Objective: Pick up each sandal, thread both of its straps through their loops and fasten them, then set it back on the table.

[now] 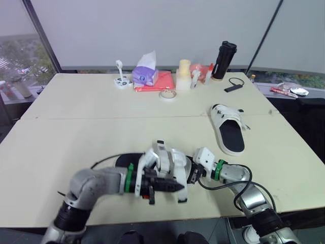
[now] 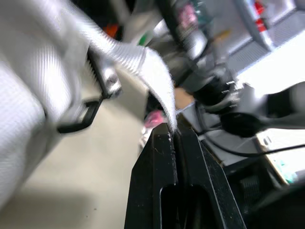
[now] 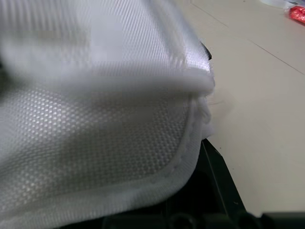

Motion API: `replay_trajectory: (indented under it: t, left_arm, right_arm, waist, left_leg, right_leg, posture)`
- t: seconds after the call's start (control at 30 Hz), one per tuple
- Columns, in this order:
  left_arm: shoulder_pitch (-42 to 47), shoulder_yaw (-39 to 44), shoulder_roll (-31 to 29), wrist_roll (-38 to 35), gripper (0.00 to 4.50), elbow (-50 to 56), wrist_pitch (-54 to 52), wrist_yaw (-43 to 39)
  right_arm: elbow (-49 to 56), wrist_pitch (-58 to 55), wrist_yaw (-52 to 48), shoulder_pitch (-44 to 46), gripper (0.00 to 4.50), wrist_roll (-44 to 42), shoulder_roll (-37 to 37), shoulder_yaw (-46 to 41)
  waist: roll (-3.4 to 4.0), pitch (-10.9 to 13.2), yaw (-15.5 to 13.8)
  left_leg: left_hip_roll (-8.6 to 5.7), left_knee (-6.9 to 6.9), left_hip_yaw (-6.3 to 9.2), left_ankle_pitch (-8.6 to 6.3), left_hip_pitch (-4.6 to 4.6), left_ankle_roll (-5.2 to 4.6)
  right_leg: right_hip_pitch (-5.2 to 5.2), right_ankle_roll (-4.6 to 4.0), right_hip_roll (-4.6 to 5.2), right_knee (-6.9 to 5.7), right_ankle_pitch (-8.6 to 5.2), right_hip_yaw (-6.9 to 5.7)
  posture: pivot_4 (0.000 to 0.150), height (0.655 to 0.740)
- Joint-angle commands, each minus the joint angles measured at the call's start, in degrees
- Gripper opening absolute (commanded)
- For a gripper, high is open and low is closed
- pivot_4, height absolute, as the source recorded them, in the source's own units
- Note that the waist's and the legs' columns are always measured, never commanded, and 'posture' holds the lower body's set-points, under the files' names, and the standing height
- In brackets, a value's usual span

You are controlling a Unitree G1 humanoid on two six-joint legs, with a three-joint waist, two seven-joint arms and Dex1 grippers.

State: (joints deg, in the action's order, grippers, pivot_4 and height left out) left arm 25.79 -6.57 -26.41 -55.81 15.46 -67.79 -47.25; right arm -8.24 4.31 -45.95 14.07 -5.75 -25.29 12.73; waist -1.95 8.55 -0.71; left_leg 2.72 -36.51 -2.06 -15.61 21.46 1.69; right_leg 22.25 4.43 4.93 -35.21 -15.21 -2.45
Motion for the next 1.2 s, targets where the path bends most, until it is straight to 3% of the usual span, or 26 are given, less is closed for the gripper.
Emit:
replay_trajectory:
  t: [0.03, 0.2, 0.4, 0.8, 1.2]
  left_arm:
    - [6.3, -0.7, -1.0, 3.7, 0.03, -6.1, 5.1, -5.7]
    - [14.2, -5.0, -0.1, 9.4, 0.03, -16.9, 10.3, -13.7]
    - [17.5, -7.9, 1.0, 13.2, 0.03, -24.6, 12.0, -20.5]
    - [16.2, -12.5, -0.5, 19.6, 0.03, -24.9, 14.4, -28.8]
    - [13.6, -17.2, -1.4, 28.3, 0.03, -24.4, 23.2, -30.1]
  right_arm:
    - [-6.4, -1.5, -0.2, -1.5, 0.00, 2.7, 0.5, 2.1]
    - [-8.7, -0.3, -0.5, 0.4, 0.00, 3.4, 1.4, 2.6]
    - [-10.0, 0.6, -0.2, 1.3, 0.00, 3.5, 1.7, 2.4]
    - [-9.8, 0.6, 0.9, 0.9, 0.00, 3.4, 2.3, 2.3]
    - [-9.7, 0.6, 0.9, 0.9, 0.00, 3.4, 2.3, 2.1]
  waist:
    - [0.04, 0.0, 0.1]
    - [-0.03, -0.1, 0.7]
    - [-0.02, -0.1, 1.6]
    - [-0.02, -0.1, 1.5]
    - [-0.02, -0.1, 1.5]
  left_leg:
    - [0.00, -0.01, 0.00, 0.00, 0.00, 0.00]
    - [0.04, -0.01, -0.08, 0.00, 0.00, 0.00]
    - [0.12, 0.03, -0.05, 0.00, -0.02, 0.00]
    - [0.13, 0.03, 0.03, 0.00, -0.02, -0.01]
    - [0.13, 0.05, 0.17, 0.00, -0.04, -0.01]
  right_leg:
    - [0.00, -0.01, -0.01, 0.00, 0.01, 0.01]
    - [-0.02, -0.01, -0.16, 0.00, 0.01, 0.06]
    - [0.04, 0.01, -0.26, -0.09, 0.02, 0.09]
    - [0.06, 0.00, -0.24, -0.11, 0.02, 0.10]
    - [0.05, 0.00, -0.23, -0.11, 0.02, 0.12]
  posture:
    - [0.150, 0.7400]
    - [0.150, 0.7400]
    - [0.150, 0.7400]
    - [0.150, 0.7400]
    - [0.150, 0.7400]
